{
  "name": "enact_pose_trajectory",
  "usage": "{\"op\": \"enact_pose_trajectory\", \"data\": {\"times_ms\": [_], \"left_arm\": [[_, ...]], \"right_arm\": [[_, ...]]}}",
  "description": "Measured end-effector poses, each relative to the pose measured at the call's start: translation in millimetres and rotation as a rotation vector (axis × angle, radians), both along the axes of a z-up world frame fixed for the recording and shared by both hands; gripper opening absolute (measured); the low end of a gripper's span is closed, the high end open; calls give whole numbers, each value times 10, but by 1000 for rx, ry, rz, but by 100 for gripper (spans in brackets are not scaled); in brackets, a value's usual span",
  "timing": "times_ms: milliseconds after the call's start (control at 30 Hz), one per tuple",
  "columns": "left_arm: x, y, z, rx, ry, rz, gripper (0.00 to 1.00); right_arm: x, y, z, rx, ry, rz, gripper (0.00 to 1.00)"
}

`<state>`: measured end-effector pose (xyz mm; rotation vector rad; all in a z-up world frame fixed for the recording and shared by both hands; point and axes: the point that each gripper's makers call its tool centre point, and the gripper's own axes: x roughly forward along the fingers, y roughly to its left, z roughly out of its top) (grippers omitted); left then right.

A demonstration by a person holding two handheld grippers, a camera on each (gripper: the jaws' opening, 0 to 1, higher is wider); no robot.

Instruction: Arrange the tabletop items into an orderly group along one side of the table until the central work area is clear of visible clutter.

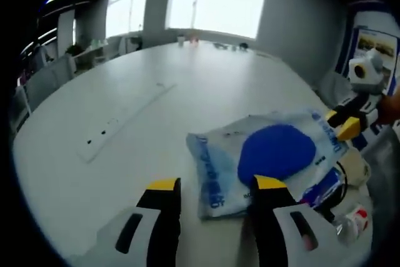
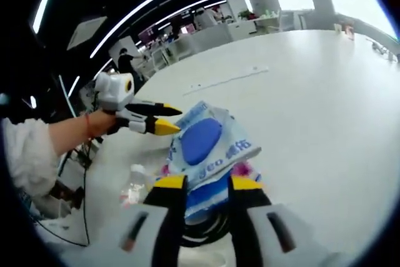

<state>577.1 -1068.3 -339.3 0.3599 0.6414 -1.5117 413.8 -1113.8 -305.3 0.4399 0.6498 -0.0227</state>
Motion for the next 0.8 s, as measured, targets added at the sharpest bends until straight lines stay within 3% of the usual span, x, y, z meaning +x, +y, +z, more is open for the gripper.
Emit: {"op": "enact_pose_trajectory", "data": {"times_ms": [467, 800], "left_arm": [[-9, -16, -124, 42, 20, -26, 27], [21, 1, -150, 58, -2, -40, 3]], "right_arm": [[6, -1, -36, -18, 9, 13, 13], [-11, -15, -72, -10, 17, 4, 9]]}}
